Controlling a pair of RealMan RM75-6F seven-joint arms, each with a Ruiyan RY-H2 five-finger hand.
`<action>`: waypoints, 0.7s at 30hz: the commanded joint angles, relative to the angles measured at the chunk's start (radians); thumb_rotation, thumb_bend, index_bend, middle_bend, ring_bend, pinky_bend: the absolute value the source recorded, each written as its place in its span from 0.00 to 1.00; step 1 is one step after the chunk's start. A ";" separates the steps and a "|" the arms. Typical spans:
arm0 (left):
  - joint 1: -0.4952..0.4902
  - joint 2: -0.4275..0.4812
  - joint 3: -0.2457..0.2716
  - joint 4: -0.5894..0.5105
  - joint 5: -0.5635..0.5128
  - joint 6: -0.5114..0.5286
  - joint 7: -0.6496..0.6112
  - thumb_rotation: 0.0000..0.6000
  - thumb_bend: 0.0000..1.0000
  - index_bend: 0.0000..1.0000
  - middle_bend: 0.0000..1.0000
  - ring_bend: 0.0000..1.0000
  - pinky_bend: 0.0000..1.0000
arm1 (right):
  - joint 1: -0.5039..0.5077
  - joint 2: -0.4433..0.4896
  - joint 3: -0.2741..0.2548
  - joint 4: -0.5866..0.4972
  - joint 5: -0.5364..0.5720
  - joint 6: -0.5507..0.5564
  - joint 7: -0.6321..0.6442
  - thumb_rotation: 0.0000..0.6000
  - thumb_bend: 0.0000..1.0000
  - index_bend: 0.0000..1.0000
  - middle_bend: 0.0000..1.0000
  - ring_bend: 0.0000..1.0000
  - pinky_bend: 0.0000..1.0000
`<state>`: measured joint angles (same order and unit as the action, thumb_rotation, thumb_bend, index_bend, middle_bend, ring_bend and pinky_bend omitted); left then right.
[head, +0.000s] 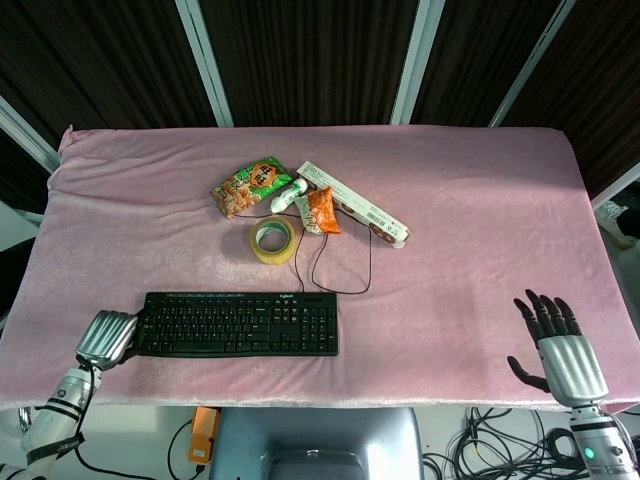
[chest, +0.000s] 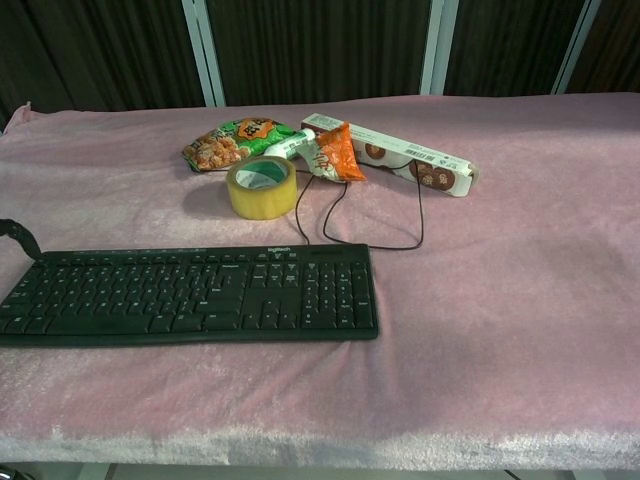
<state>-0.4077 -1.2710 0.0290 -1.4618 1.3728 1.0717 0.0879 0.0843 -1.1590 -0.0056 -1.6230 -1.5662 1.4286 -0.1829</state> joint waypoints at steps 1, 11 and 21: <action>0.003 -0.005 0.012 0.014 -0.027 -0.050 -0.021 1.00 0.80 0.32 1.00 1.00 1.00 | 0.001 -0.003 -0.003 -0.001 -0.004 -0.002 -0.006 1.00 0.41 0.00 0.00 0.00 0.00; 0.003 -0.019 0.005 0.045 -0.022 -0.065 -0.060 1.00 0.80 0.27 1.00 1.00 1.00 | 0.005 -0.007 -0.002 -0.003 -0.002 -0.009 -0.016 1.00 0.41 0.00 0.00 0.00 0.00; -0.003 -0.009 -0.003 0.059 -0.065 -0.115 -0.059 1.00 0.80 0.26 1.00 1.00 1.00 | 0.005 -0.008 -0.001 -0.003 0.002 -0.008 -0.019 1.00 0.41 0.00 0.00 0.00 0.00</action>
<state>-0.4099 -1.2792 0.0266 -1.4074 1.3135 0.9630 0.0283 0.0894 -1.1673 -0.0065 -1.6263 -1.5646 1.4208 -0.2014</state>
